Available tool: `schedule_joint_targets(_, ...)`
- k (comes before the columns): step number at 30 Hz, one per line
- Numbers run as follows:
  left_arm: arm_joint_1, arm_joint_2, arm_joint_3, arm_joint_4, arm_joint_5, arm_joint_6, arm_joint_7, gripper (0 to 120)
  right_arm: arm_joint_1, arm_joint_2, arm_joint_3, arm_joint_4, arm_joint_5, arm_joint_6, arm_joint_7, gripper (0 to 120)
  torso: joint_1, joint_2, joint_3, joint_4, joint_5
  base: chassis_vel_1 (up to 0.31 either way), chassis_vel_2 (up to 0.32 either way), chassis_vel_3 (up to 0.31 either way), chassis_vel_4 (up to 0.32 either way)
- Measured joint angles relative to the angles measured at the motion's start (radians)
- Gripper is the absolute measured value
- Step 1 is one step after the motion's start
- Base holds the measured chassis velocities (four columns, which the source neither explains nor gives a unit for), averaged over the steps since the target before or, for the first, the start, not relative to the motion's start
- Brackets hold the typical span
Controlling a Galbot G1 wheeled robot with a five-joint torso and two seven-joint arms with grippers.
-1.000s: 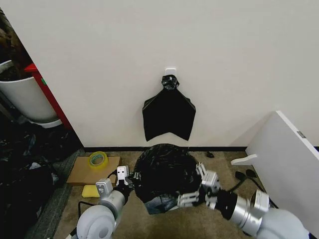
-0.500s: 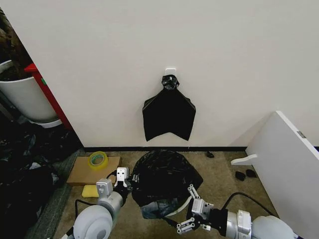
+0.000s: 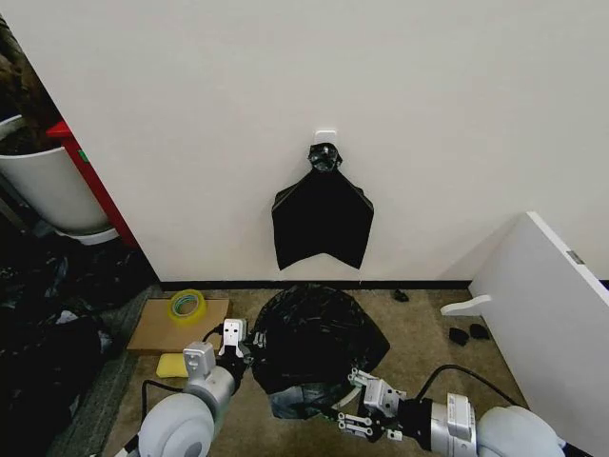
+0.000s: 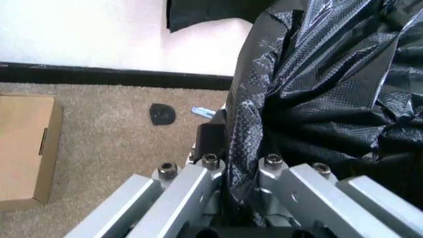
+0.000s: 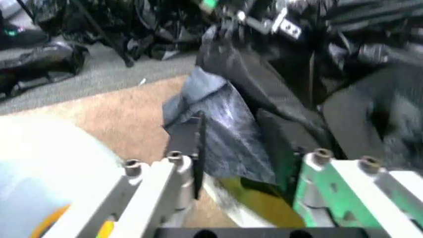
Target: Place the garbage bag over the trash bin.
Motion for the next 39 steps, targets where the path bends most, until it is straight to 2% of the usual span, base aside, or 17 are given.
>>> schedule_joint_targets(2, 0.001, 0.000, 0.000, -0.002, 0.003, 0.000, 0.001, 1, 0.002, -0.004, 0.000, -0.001, 0.001, -0.006, 0.000, 23, 0.000, 0.000, 0.000, 0.0000, 0.0000, 0.000, 0.000, 0.000, 0.000)
schedule_joint_targets(6, 0.004, -0.001, -0.001, -0.005, 0.010, -0.002, 0.003, 1, 0.008, -0.012, -0.001, 0.001, -0.004, -0.012, -0.002, 5, 0.000, 0.000, 0.000, 0.0000, 0.0000, 0.000, 0.000, 0.000, 0.000)
schedule_joint_targets(9, 0.004, 0.000, -0.002, -0.008, 0.010, -0.003, 0.004, 1, 0.012, -0.013, -0.003, -0.001, -0.014, -0.012, -0.002, 0, 0.000, 0.000, 0.000, 0.0000, 0.0000, 0.000, 0.000, 0.000, 0.000)
schedule_joint_targets(19, 0.001, -0.009, -0.002, -0.011, 0.000, -0.004, -0.001, 1, 0.004, -0.020, -0.001, 0.009, -0.049, 0.013, -0.020, 0, 0.000, 0.000, 0.000, 0.0000, 0.0000, 0.000, 0.000, 0.000, 0.000)
schedule_joint_targets(28, -0.010, -0.013, -0.023, -0.014, -0.052, 0.008, -0.025, 1, -0.038, -0.072, 0.027, 0.038, -0.125, 0.084, -0.085, 0, 0.000, 0.000, 0.000, 0.0000, -0.0001, 0.000, 0.000, 0.000, 0.000)
schedule_joint_targets(31, -0.010, -0.009, -0.029, -0.024, -0.071, 0.016, -0.031, 1, -0.035, -0.068, 0.012, -0.009, -0.199, 0.108, -0.091, 0, 0.000, 0.000, 0.000, 0.0000, 0.0000, 0.000, 0.000, 0.000, 0.000)
schedule_joint_targets(39, -0.002, 0.000, -0.056, -0.039, -0.099, 0.029, -0.032, 1, -0.038, -0.042, 0.012, -0.112, -0.258, 0.152, -0.079, 0, 0.000, 0.000, 0.000, -0.0001, 0.0000, 0.000, 0.000, 0.000, 0.000)
